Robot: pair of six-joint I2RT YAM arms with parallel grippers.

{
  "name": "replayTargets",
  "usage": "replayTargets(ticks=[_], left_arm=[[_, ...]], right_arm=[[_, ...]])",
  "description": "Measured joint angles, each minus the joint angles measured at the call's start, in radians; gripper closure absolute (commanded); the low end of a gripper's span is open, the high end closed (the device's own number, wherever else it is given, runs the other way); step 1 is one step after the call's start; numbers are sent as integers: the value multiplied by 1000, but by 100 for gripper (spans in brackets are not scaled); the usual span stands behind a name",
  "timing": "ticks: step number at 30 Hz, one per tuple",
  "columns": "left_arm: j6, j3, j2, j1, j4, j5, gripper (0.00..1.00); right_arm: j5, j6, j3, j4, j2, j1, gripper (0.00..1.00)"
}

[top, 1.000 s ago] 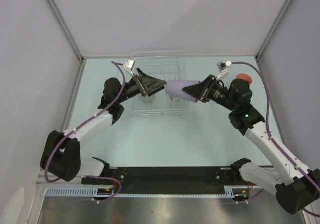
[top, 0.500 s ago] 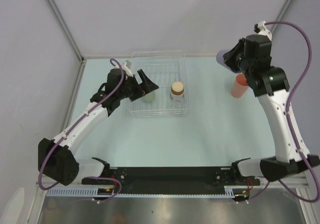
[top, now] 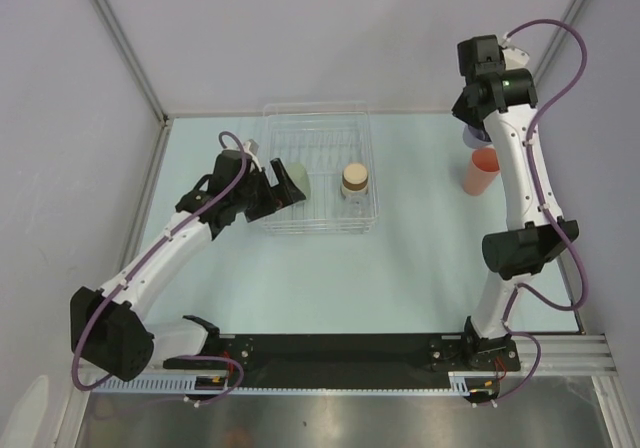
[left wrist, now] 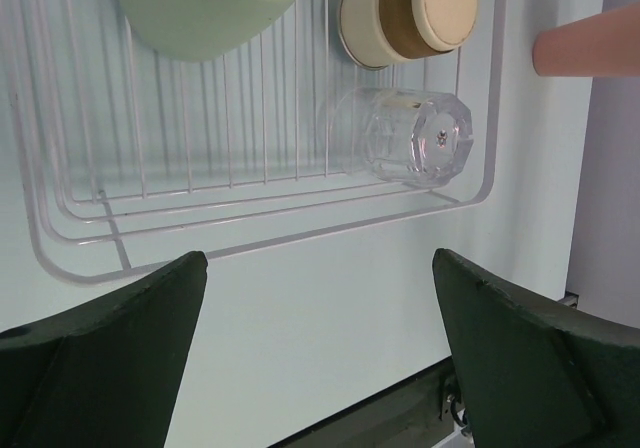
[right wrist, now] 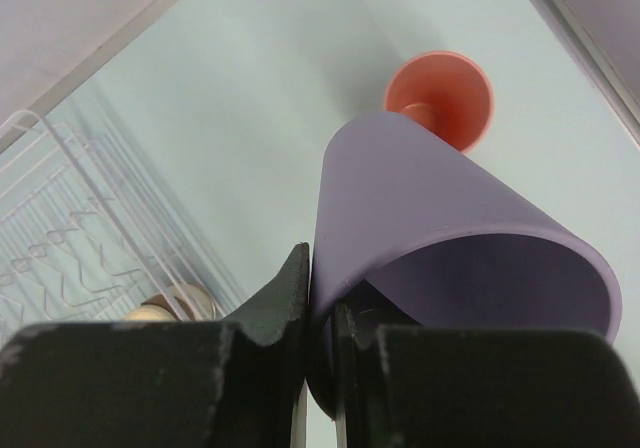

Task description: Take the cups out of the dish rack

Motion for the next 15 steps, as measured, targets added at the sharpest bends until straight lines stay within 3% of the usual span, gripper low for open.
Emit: replayTargets(ticks=[8,15], left_arm=[[1,-29,-18,-1,-5,-21,0],[-3,-63,16,-2,5,14,0]], right_arm=[[-11,10,-33,-24,-1,-139,100],[-58,-12,-225,80,-6,-165,100]])
